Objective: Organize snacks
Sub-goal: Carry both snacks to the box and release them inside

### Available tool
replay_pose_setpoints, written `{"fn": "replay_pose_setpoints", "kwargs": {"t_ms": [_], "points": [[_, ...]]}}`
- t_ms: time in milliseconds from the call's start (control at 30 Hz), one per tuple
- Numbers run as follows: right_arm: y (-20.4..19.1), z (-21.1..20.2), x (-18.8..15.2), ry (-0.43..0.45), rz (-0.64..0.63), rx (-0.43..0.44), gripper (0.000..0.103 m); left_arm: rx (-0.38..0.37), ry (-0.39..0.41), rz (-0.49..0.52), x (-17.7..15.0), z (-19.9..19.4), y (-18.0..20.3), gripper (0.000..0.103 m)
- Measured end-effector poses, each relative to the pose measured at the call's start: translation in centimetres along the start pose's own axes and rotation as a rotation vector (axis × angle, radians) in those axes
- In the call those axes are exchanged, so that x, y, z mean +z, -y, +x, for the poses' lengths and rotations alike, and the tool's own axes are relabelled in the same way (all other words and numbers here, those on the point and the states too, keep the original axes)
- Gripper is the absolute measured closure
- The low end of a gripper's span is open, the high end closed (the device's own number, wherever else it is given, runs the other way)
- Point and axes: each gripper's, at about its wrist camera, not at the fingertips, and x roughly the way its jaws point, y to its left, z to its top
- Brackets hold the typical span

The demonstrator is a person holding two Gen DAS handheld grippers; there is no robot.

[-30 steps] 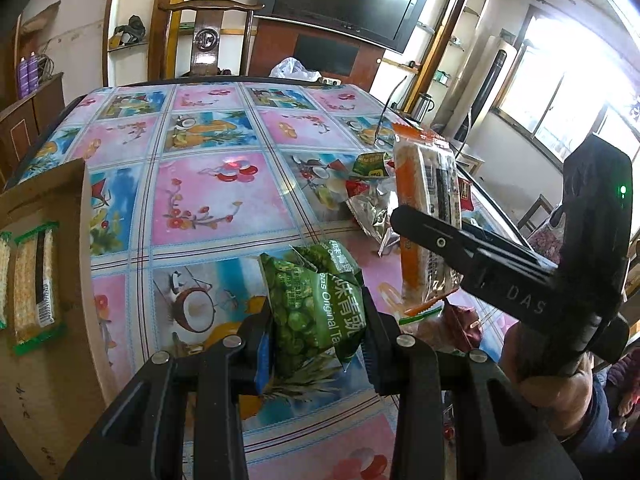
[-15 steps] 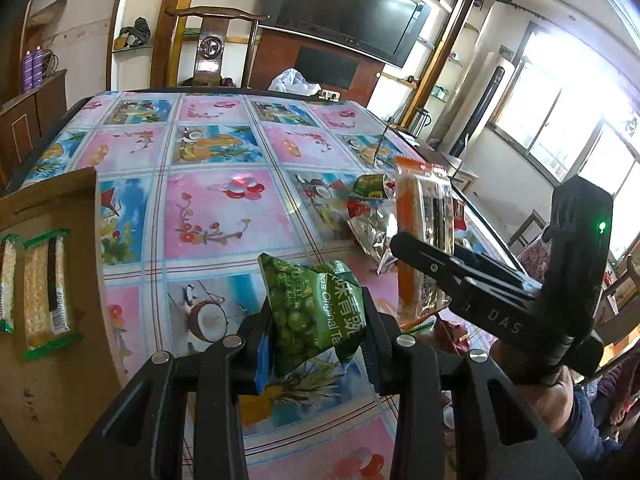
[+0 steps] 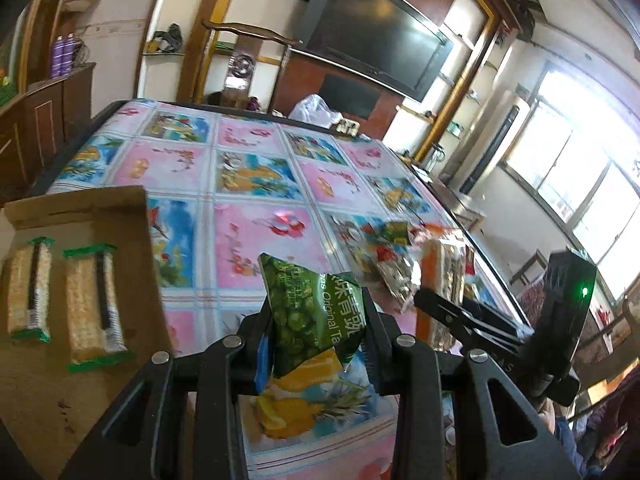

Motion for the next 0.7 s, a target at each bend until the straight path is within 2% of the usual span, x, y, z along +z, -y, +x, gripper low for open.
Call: {"fn": "replay_pose_setpoints", "kwargs": {"t_ms": [167,367,533,700], "points": [[-1.4,0.0,0.2,0.006,0.044,0.086,0.044,0.055,0.037,-0.063,1.2,-1.6,-2.9,0.068],[-7.3,1.4,-0.7,-0.064,0.029,0.255,0.044,0.127,0.055,-0.144,2.0,-3.0,-7.1,0.068],[-12.3,2.9,-0.9,-0.136,-0.003,0.368,0.044,0.219,0.066,-0.197,2.2,-4.0,-10.6,0.068],[-17.0,5.2,-1.9,-0.207,-0.075,0.424,0.044,0.32,0.035,-0.27,2.0,-3.8,-14.2,0.068]]}}
